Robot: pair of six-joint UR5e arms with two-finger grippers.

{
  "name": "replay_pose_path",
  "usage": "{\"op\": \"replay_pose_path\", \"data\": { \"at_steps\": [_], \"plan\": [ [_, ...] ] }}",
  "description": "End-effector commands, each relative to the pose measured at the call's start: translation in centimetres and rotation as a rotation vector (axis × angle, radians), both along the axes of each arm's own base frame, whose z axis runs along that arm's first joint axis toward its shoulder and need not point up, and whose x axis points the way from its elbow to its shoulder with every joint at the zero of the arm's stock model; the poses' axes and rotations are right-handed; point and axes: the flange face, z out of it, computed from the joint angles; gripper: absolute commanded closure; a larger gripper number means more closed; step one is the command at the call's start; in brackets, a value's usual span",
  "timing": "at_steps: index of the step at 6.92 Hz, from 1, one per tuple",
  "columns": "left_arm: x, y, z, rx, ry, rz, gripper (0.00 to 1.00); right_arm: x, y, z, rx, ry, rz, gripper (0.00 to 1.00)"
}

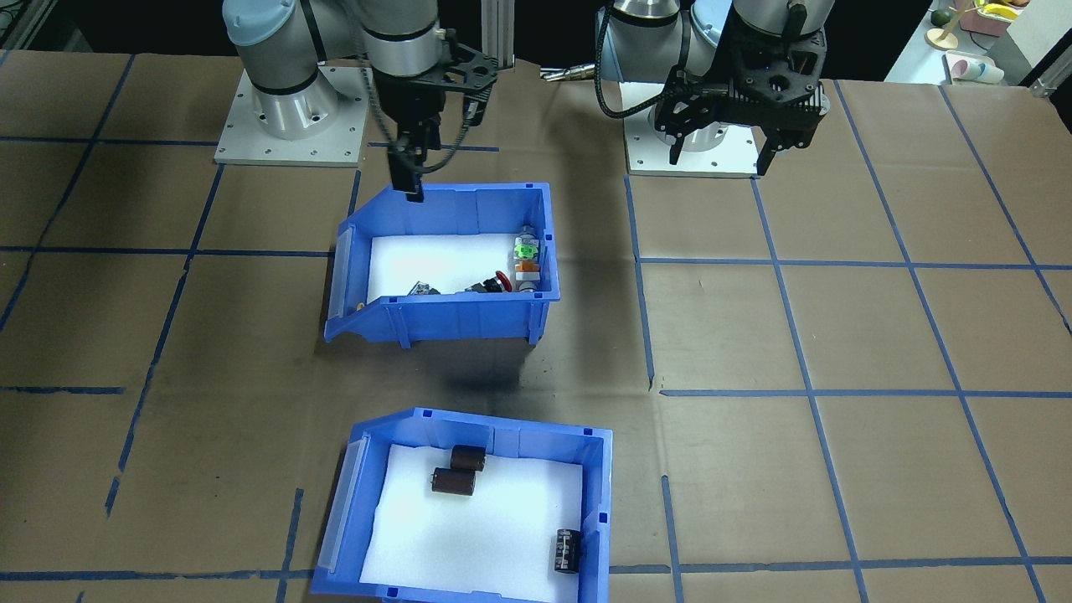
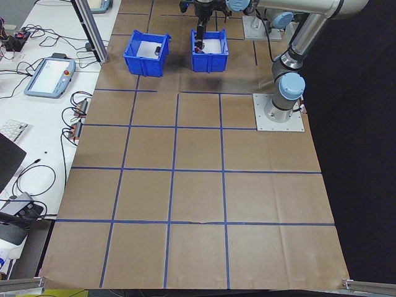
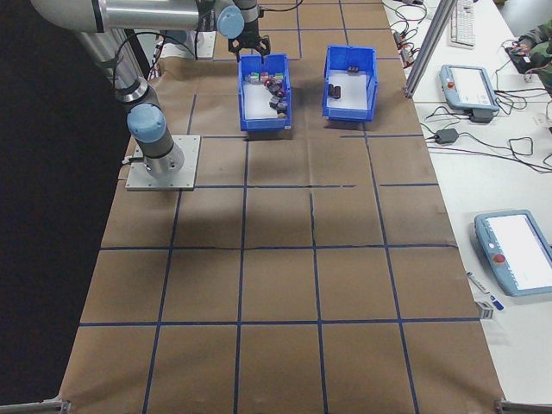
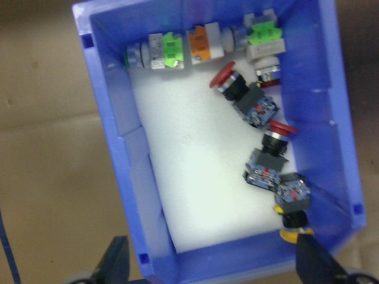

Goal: Place battery box in front

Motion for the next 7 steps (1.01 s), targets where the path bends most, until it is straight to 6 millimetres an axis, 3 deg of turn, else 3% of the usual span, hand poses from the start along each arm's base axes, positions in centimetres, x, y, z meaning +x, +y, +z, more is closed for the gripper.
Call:
{"op": "replay_pose_path", "data": {
  "at_steps": [1,2,3,5,6,7],
  "plan": [
    [-0.1,0.2,0.0,-0.001,0.003,0.012,0.00,-9.2,-5.9,3.6,-0.018,-0.021,-0.504,0.00],
    [-0.1,0.5,-0.7,0.011,0.003,0.015,0.00,-12.3,-7.6,5.4,-0.048,-0.046,-0.801,0.00],
    [0.0,1.1,-0.8,0.009,0.003,0.015,0.00,-13.6,-8.4,5.9,-0.053,-0.064,-1.016,0.00],
    [-0.1,1.1,-0.8,-0.003,0.006,0.014,0.00,-13.5,-10.5,6.6,-0.050,-0.106,-1.384,0.00],
    [-0.1,1.0,-0.8,-0.001,0.009,0.015,0.00,-13.5,-12.5,7.4,-0.052,-0.107,-1.411,0.00],
    [-0.1,1.0,-0.9,-0.001,0.009,0.017,0.00,-13.6,-13.7,6.8,-0.043,-0.085,-1.415,0.00]
  ]
}}
